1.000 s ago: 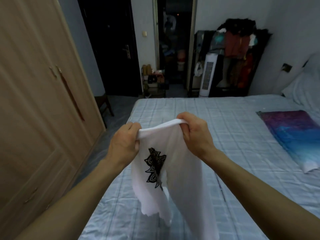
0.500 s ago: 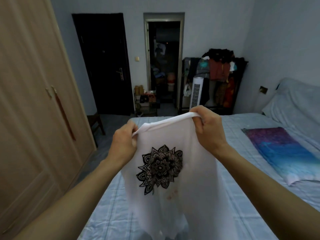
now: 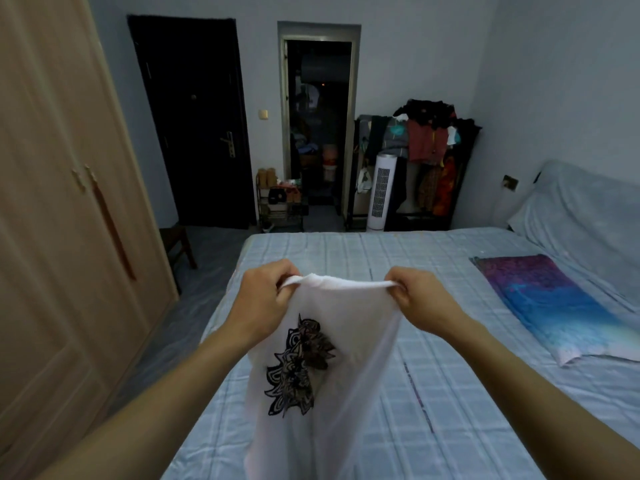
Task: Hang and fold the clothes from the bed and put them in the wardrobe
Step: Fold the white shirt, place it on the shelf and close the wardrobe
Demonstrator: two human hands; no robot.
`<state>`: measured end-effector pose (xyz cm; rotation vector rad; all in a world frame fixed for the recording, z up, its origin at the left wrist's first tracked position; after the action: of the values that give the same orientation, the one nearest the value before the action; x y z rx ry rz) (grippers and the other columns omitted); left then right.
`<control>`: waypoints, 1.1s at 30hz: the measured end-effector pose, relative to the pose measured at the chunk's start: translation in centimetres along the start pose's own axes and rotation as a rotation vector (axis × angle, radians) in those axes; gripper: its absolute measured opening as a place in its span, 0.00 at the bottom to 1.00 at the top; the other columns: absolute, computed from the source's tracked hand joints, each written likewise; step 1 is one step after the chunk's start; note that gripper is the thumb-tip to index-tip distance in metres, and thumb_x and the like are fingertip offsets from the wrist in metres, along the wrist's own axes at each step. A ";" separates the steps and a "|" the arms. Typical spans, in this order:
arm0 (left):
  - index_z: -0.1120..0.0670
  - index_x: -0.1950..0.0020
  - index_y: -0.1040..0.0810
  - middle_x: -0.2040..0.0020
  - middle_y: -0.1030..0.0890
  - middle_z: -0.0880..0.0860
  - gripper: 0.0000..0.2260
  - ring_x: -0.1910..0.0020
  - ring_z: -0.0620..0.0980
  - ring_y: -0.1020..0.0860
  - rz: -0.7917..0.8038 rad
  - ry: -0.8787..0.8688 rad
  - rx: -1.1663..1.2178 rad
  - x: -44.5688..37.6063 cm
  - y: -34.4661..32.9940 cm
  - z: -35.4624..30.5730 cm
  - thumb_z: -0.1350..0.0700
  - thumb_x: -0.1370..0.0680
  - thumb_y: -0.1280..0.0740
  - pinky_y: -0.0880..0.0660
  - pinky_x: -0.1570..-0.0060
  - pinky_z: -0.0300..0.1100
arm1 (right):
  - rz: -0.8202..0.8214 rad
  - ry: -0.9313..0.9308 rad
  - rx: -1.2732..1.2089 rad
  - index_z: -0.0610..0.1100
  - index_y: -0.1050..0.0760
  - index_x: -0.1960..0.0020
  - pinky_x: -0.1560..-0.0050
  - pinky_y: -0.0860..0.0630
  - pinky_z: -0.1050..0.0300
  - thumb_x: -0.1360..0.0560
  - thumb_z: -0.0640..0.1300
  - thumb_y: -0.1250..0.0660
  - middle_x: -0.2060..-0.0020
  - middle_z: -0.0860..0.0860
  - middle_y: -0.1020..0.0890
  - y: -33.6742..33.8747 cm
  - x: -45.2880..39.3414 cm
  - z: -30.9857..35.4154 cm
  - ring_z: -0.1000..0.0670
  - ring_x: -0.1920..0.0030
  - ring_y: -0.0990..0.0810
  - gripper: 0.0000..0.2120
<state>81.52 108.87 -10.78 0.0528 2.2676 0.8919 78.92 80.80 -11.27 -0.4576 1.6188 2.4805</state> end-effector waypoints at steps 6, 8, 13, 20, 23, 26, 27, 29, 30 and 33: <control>0.52 0.58 0.22 0.63 0.21 0.45 0.07 0.62 0.43 0.24 0.098 -0.050 -0.008 0.8 -0.8 -0.7 0.64 0.26 0.32 0.28 0.62 0.38 | 0.187 0.130 -0.155 0.52 0.24 0.46 0.51 0.28 0.63 0.26 0.55 0.29 0.52 0.55 0.21 -4.5 2.2 4.1 0.56 0.51 0.23 0.12; 0.49 0.58 0.24 0.62 0.23 0.44 0.07 0.62 0.42 0.25 0.150 -0.089 -0.044 1.2 -1.0 -0.9 0.62 0.27 0.33 0.30 0.61 0.38 | 0.189 0.145 -0.238 0.53 0.24 0.45 0.51 0.27 0.65 0.31 0.63 0.29 0.51 0.58 0.21 -5.9 3.0 6.4 0.60 0.51 0.23 0.20; 0.48 0.57 0.25 0.62 0.24 0.43 0.07 0.62 0.41 0.26 0.201 -0.124 -0.065 2.5 -0.4 -1.0 0.49 0.27 0.41 0.30 0.61 0.35 | 0.007 0.125 -0.390 0.47 0.25 0.59 0.66 0.29 0.59 0.28 0.55 0.32 0.68 0.55 0.22 -8.5 3.5 10.1 0.54 0.67 0.24 0.11; 0.50 0.56 0.23 0.63 0.24 0.44 0.04 0.63 0.43 0.26 0.171 -0.143 -0.076 4.3 1.1 0.7 0.58 0.24 0.31 0.29 0.63 0.38 | -0.123 0.133 -0.447 0.46 0.21 0.56 0.64 0.33 0.68 0.26 0.41 0.34 0.68 0.58 0.23 -8.6 3.3 10.9 0.59 0.66 0.24 0.03; 0.49 0.56 0.23 0.63 0.26 0.43 0.05 0.63 0.42 0.27 0.169 -0.110 -0.066 5.1 1.3 2.1 0.57 0.24 0.29 0.33 0.63 0.33 | -0.143 0.160 -0.442 0.46 0.21 0.57 0.63 0.30 0.66 0.28 0.39 0.36 0.65 0.56 0.20 -7.8 2.9 11.3 0.57 0.64 0.23 0.06; 0.48 0.57 0.23 0.61 0.27 0.43 0.06 0.62 0.43 0.27 0.165 -0.059 -0.082 6.0 1.0 3.7 0.57 0.25 0.29 0.33 0.61 0.33 | -0.180 0.160 -0.436 0.44 0.21 0.57 0.62 0.27 0.63 0.29 0.35 0.36 0.64 0.54 0.19 -7.2 2.8 11.9 0.56 0.63 0.21 0.08; 0.48 0.57 0.23 0.60 0.27 0.43 0.05 0.61 0.43 0.27 0.169 -0.032 -0.095 6.3 0.9 4.2 0.57 0.25 0.29 0.31 0.60 0.36 | -0.190 0.154 -0.439 0.44 0.21 0.57 0.62 0.26 0.62 0.29 0.33 0.36 0.64 0.54 0.18 -7.0 2.7 12.0 0.55 0.62 0.21 0.09; 0.48 0.55 0.22 0.56 0.27 0.44 0.04 0.56 0.44 0.27 0.202 0.045 -0.122 7.1 0.4 5.3 0.56 0.25 0.29 0.29 0.56 0.40 | -0.211 0.137 -0.448 0.44 0.21 0.57 0.61 0.25 0.61 0.29 0.31 0.36 0.64 0.53 0.18 -6.7 2.6 11.9 0.55 0.61 0.20 0.10; 0.47 0.54 0.22 0.53 0.27 0.44 0.04 0.53 0.44 0.28 0.226 0.080 -0.119 7.5 0.1 5.8 0.55 0.25 0.28 0.30 0.53 0.39 | -0.221 0.131 -0.450 0.45 0.21 0.57 0.61 0.25 0.61 0.29 0.31 0.36 0.64 0.53 0.18 -6.5 2.6 11.9 0.55 0.61 0.20 0.11; 0.44 0.54 0.25 0.49 0.27 0.44 0.07 0.48 0.44 0.28 0.303 0.144 -0.038 8.3 -0.6 6.9 0.54 0.25 0.28 0.31 0.49 0.38 | -0.258 0.113 -0.463 0.44 0.20 0.58 0.62 0.27 0.66 0.28 0.30 0.36 0.64 0.54 0.18 -5.9 2.7 11.5 0.55 0.61 0.20 0.11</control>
<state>79.58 114.71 -19.63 0.3324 2.4152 1.1270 76.04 93.61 -12.95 -0.8173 0.9257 2.6479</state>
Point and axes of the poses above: each hand's wrist, its own x-axis away from the middle knuckle, its own y-axis out of the back of the hand, z = x × y, the point moved 2 cm from there along -x, towards the middle knuckle
